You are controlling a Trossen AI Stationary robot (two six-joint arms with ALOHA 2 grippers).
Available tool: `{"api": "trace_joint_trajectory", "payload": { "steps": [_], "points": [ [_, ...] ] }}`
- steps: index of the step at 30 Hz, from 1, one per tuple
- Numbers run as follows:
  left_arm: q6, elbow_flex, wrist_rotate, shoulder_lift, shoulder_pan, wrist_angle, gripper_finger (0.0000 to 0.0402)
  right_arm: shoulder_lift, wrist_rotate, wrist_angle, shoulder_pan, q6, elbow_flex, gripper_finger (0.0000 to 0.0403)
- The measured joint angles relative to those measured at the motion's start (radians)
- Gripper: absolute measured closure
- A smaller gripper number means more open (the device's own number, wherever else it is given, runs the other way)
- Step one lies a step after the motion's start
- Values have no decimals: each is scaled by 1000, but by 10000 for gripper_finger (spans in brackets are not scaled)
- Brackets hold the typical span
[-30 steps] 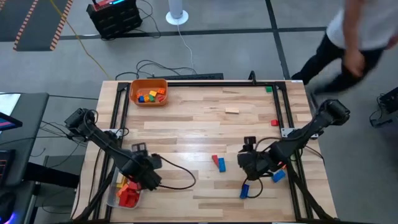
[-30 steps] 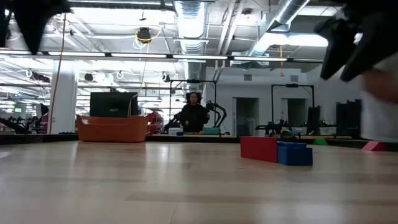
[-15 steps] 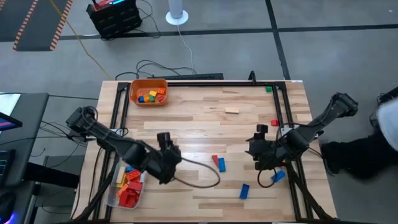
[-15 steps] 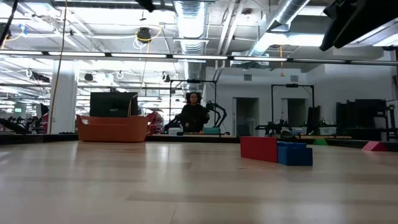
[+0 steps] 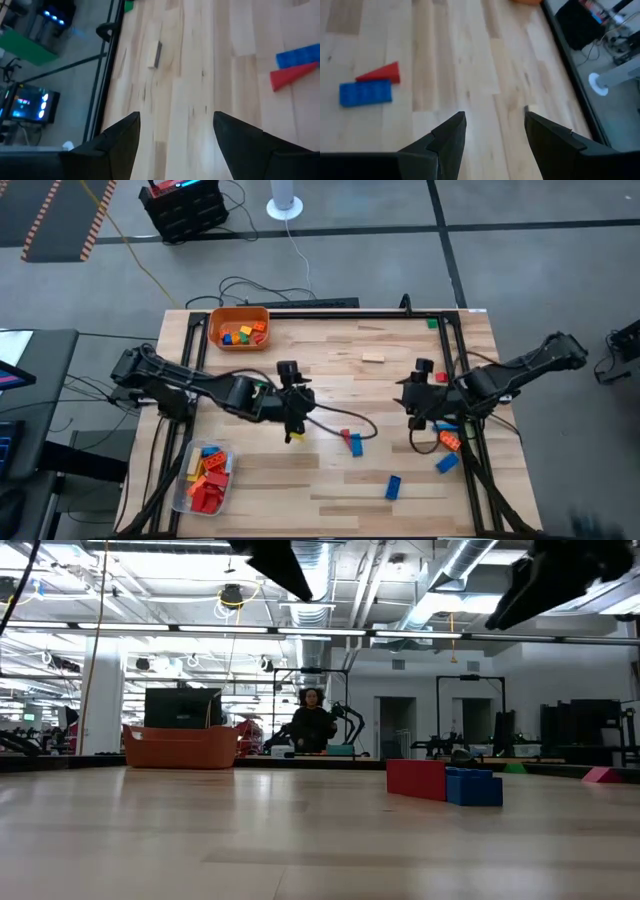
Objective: Sort blocks by size
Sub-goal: Put the small green block into the orange bin
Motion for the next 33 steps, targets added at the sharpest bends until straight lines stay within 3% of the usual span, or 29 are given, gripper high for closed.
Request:
{"api": "trace_joint_trajectory", "payload": {
  "steps": [11,22,29,33],
  "points": [
    [184,-149,120,0,127,407,157,-41,-177,413,-239,-231,-161,163],
    [273,-399,341,0,267,790,157,-47,-510,480,-649,-386,-161,163],
    [296,-492,378,0,344,976,157,-32,-669,480,-933,-439,-161,163],
    [298,-516,432,0,379,1098,157,-25,-752,520,-1077,-386,-161,163]
  ]
}}
